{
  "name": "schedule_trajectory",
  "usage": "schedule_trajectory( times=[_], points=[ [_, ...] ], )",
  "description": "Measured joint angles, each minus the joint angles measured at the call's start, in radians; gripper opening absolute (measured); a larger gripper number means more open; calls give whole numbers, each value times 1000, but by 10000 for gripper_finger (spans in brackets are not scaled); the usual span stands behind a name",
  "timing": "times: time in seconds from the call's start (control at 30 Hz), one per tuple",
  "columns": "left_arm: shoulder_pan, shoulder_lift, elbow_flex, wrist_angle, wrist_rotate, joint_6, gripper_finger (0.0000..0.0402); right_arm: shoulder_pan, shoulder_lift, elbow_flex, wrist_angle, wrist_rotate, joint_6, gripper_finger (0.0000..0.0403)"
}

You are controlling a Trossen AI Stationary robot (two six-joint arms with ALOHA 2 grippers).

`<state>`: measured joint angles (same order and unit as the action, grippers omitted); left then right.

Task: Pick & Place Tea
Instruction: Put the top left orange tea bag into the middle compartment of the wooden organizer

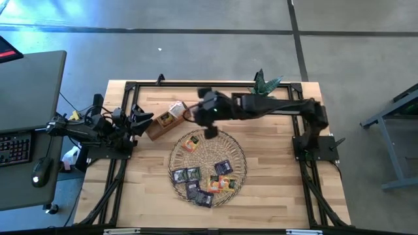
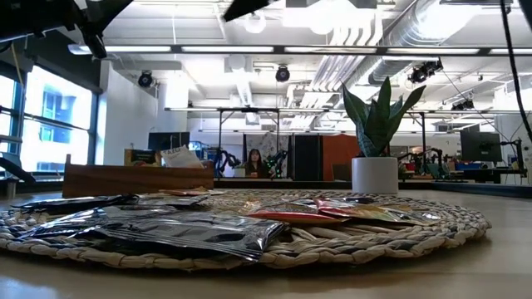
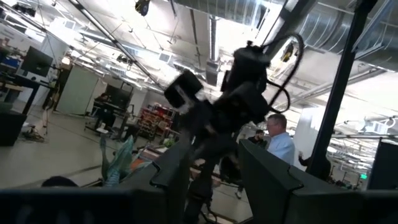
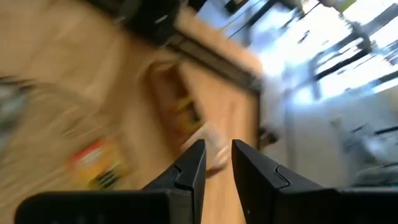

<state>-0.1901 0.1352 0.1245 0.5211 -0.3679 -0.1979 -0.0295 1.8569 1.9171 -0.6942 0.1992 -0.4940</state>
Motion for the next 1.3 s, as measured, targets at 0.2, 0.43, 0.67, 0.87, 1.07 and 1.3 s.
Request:
schedule_trajectory(
  times=[0.2, 0.43, 0.67, 0.87, 1.07, 1.3],
  points=[
    [0, 0, 0, -8, 0, -17, 135, 77, -34, -68, -208, -86, 129, 74],
    [0, 0, 0, -16, -1, -37, 135, 175, -33, -345, -170, -35, 251, 74],
    [0, 0, 0, -25, -7, -43, 135, 204, -32, -572, 150, 83, 235, 74],
    [0, 1, 0, -92, -28, -87, 135, 93, -32, -679, 424, 1, 150, 95],
    [0, 80, 0, -166, -29, -125, 135, 6, -31, -747, 629, -329, 331, 146],
    [0, 321, 89, -291, -57, -94, 135, 34, -30, -858, 892, -351, 366, 151]
  ],
)
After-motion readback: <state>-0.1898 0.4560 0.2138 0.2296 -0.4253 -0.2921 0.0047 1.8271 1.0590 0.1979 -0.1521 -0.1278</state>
